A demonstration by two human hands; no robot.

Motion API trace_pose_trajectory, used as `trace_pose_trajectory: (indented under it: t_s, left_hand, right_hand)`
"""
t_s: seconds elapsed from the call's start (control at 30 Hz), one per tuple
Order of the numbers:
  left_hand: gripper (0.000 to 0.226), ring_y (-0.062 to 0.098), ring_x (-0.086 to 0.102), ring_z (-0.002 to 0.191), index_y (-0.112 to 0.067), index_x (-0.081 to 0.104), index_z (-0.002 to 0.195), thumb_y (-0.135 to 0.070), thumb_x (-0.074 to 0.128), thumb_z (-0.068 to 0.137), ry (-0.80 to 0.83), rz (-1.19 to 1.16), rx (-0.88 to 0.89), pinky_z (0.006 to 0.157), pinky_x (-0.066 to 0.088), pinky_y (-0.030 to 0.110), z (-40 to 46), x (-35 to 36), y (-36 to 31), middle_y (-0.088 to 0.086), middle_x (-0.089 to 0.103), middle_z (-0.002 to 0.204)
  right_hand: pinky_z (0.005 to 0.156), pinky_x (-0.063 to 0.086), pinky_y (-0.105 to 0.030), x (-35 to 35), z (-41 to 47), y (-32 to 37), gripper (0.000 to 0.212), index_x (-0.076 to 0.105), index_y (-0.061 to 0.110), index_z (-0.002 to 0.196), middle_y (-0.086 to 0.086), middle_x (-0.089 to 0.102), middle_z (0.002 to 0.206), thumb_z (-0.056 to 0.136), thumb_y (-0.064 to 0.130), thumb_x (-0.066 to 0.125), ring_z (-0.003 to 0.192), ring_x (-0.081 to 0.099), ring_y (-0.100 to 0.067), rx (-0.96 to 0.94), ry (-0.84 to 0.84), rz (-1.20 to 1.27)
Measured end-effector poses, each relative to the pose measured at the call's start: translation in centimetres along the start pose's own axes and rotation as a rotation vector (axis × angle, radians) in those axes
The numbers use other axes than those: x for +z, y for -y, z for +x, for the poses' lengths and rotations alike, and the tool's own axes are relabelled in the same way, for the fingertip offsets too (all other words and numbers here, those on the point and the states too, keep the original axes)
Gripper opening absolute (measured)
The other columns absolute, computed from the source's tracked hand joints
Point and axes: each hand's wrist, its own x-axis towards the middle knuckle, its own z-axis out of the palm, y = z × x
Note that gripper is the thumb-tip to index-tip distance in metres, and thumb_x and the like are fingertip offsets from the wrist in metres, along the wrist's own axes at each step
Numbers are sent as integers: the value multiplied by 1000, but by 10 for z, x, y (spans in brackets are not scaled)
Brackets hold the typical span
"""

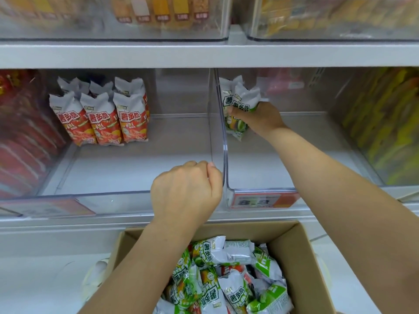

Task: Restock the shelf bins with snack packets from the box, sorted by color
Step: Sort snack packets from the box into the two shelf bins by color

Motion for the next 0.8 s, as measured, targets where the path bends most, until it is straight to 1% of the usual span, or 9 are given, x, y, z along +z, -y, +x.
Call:
trace_pose_trajectory:
  t_s: [0.07, 0.2, 0.3, 0.33, 0.4, 0.43, 0.57, 0.67, 0.8]
  left_hand:
    - [35, 19, 24, 39, -22, 33, 51, -28, 33, 85, 3, -9, -5, 51, 3, 14, 0, 0, 0, -5, 34, 44]
    - [35, 19, 24, 39, -22, 33, 51, -28, 33, 85, 7, -15, -7, 50, 4, 14, 0, 0, 0, -5, 36, 44]
    - [36, 19, 24, 37, -21, 33, 50, -28, 33, 85, 2, -14, -10, 50, 4, 14, -1, 0, 0, -7, 30, 46]
    - [36, 19, 23, 37, -21, 33, 50, -28, 33, 85, 1, -13, -14, 50, 4, 14, -1, 0, 0, -7, 29, 46]
    - [37, 19, 23, 37, -21, 32, 49, -27, 33, 85, 5, -15, -21, 50, 4, 14, -1, -1, 0, -7, 28, 45]
    - [37, 19, 24, 36, -21, 32, 49, -27, 33, 85, 5, -16, -19, 50, 5, 13, 0, -1, 0, -7, 28, 45]
    - [38, 19, 24, 36, -21, 33, 48, -27, 33, 85, 25, -28, -13, 49, 6, 13, 1, -1, 0, -7, 30, 44]
    - [38, 20, 29, 35, -21, 34, 48, -28, 32, 85, 24, -49, -4, 48, 8, 13, -1, 2, 1, -6, 34, 42]
    - [40, 22, 30, 38, -20, 35, 48, -30, 30, 87, 41, -32, -30, 47, 7, 16, 0, -3, -1, -6, 31, 44]
  right_hand:
    - [80, 51, -31, 0, -1, 1, 52, 67, 16, 109, -4, 70, 104, 75, 56, 72, 96, 64, -21, -51, -9, 44]
    - [74, 47, -12, 0, -10, 7, 58, 50, 21, 131, 8, 68, 101, 80, 32, 75, 97, 65, -14, -179, 41, 80]
    - [91, 49, -25, -1, -14, 11, 79, 30, 28, 146, 4, 62, 122, 81, 26, 75, 107, 62, -16, -239, 50, 107]
    - [91, 47, -20, -1, -14, 11, 80, 31, 29, 147, 3, 59, 128, 81, 26, 75, 111, 58, -14, -249, 34, 101]
    - [78, 40, -3, -2, -17, 13, 73, 35, 29, 146, 6, 60, 127, 83, 25, 72, 111, 55, -8, -240, 55, 91]
    - [73, 39, -2, -1, -18, 14, 71, 35, 30, 146, 7, 61, 124, 85, 27, 71, 109, 56, -7, -222, 80, 74]
    - [76, 51, -23, 1, -21, 18, 72, 26, 33, 148, 1, 63, 120, 86, 22, 62, 94, 63, -12, -153, 133, 71]
    - [99, 46, -37, -5, -19, 21, 82, 13, 21, 154, -7, 45, 145, 86, 18, 59, 123, 50, -20, -46, 95, 101]
    - [102, 42, -36, -18, -31, 22, 83, 11, 15, 154, -8, 30, 155, 88, 28, 60, 134, 40, -27, 77, 65, 31]
